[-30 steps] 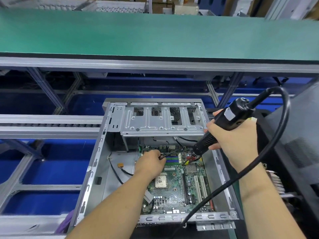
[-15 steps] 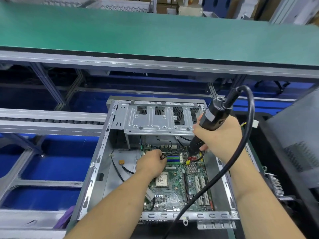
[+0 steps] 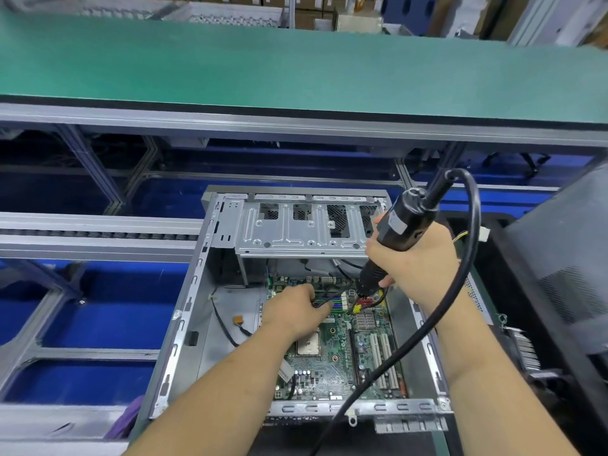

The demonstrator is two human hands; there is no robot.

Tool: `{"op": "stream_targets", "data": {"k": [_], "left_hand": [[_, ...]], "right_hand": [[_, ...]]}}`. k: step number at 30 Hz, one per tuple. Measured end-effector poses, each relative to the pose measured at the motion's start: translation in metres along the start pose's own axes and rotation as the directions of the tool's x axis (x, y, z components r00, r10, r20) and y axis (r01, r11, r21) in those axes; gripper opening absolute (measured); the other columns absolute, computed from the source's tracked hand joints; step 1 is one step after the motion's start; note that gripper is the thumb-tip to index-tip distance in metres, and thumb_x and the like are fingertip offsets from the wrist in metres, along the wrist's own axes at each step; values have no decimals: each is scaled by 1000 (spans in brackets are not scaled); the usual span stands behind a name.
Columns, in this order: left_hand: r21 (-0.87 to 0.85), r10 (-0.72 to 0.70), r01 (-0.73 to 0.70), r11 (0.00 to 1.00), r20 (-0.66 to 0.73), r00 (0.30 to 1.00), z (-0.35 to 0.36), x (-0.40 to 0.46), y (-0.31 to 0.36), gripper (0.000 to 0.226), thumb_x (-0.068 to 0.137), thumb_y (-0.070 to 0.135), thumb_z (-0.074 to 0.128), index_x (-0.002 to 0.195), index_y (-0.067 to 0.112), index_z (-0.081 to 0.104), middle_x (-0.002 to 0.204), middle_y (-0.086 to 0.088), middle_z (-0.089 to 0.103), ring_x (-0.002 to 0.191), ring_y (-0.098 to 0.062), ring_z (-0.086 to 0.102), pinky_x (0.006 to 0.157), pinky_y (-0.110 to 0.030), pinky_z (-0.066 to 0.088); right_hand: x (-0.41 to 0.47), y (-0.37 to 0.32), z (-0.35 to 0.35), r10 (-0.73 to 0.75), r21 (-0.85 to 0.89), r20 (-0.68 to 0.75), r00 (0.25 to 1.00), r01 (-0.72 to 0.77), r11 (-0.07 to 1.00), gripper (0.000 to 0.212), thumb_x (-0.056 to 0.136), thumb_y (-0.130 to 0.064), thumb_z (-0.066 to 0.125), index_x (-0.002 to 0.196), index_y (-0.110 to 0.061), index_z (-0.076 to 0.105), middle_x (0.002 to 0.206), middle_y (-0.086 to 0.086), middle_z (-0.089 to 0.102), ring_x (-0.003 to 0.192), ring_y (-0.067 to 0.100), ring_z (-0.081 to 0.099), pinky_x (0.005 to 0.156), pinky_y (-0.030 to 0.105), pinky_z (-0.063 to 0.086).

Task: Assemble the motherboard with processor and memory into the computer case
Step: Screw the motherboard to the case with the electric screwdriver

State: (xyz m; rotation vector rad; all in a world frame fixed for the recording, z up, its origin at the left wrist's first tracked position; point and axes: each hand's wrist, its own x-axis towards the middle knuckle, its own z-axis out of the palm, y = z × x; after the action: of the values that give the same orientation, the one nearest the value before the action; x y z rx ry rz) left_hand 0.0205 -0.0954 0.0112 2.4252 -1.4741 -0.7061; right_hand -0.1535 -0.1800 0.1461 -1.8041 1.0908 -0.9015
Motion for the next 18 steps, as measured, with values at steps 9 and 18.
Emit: {"op": "stream_targets", "data": {"k": [9, 18], "left_hand": [[-565, 298, -330, 757, -151, 943, -27, -20, 38, 16, 95, 16, 60, 97, 29, 69, 82, 13, 65, 72, -4, 56, 69, -20, 47], [-668, 235, -197, 718, -34, 971, -24, -35, 46, 17, 86, 13, 75, 102, 18, 78, 90, 4, 75, 84, -18, 69, 87, -37, 57]], "right_hand": [[-19, -35, -26, -56, 284, -142, 988, 95, 954, 23, 69, -22, 77, 89, -32, 73, 81, 6, 74, 67, 32, 73, 41, 34, 53], [-31, -14, -20, 66, 311, -143, 988, -18, 950, 24, 68, -25, 79, 90, -31, 72, 83, 7, 75, 69, 26, 75, 40, 32, 54]]}}
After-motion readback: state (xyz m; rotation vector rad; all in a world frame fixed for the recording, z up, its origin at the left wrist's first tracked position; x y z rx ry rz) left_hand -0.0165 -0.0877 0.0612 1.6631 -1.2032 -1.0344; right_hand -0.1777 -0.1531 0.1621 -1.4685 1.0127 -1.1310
